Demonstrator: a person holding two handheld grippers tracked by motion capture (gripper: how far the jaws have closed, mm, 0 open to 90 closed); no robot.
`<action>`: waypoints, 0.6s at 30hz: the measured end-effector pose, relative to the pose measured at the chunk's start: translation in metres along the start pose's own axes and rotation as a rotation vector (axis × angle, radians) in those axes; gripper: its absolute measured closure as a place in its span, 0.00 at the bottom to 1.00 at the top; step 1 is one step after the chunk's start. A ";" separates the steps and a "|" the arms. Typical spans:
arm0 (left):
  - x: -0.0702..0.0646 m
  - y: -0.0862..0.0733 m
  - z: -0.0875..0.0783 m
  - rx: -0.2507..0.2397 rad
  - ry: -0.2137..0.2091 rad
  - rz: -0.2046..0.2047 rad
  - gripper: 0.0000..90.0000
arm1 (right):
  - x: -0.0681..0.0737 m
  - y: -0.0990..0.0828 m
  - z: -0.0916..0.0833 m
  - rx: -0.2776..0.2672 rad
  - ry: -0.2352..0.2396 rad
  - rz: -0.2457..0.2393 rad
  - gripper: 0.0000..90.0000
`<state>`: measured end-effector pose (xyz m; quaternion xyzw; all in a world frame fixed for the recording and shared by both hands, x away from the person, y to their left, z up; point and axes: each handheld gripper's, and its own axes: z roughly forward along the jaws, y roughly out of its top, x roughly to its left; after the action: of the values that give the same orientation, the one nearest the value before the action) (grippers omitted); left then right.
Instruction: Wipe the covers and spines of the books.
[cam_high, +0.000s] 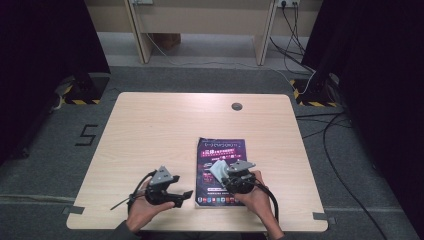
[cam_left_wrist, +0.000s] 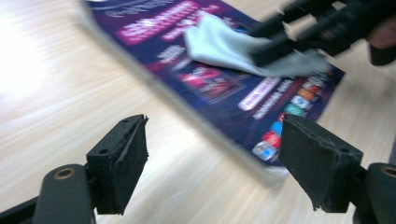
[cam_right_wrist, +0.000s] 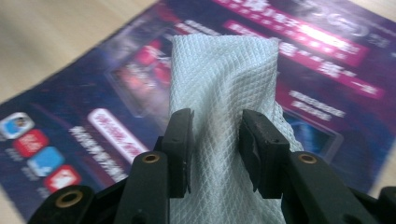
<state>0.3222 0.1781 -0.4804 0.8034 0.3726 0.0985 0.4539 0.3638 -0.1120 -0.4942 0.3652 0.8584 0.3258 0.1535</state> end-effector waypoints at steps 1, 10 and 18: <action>0.011 -0.006 -0.009 -0.009 0.030 -0.036 0.25 | 0.012 0.002 0.001 -0.001 0.029 -0.011 0.71; 0.012 -0.012 -0.013 0.013 0.048 -0.021 0.25 | 0.064 0.007 0.006 -0.017 0.103 -0.110 0.71; 0.013 -0.014 -0.011 0.026 0.059 -0.028 0.25 | 0.081 0.007 0.006 -0.022 0.162 -0.133 0.70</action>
<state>0.3189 0.1990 -0.4880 0.8006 0.3983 0.1112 0.4336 0.3148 -0.0464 -0.4964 0.2781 0.8869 0.3526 0.1088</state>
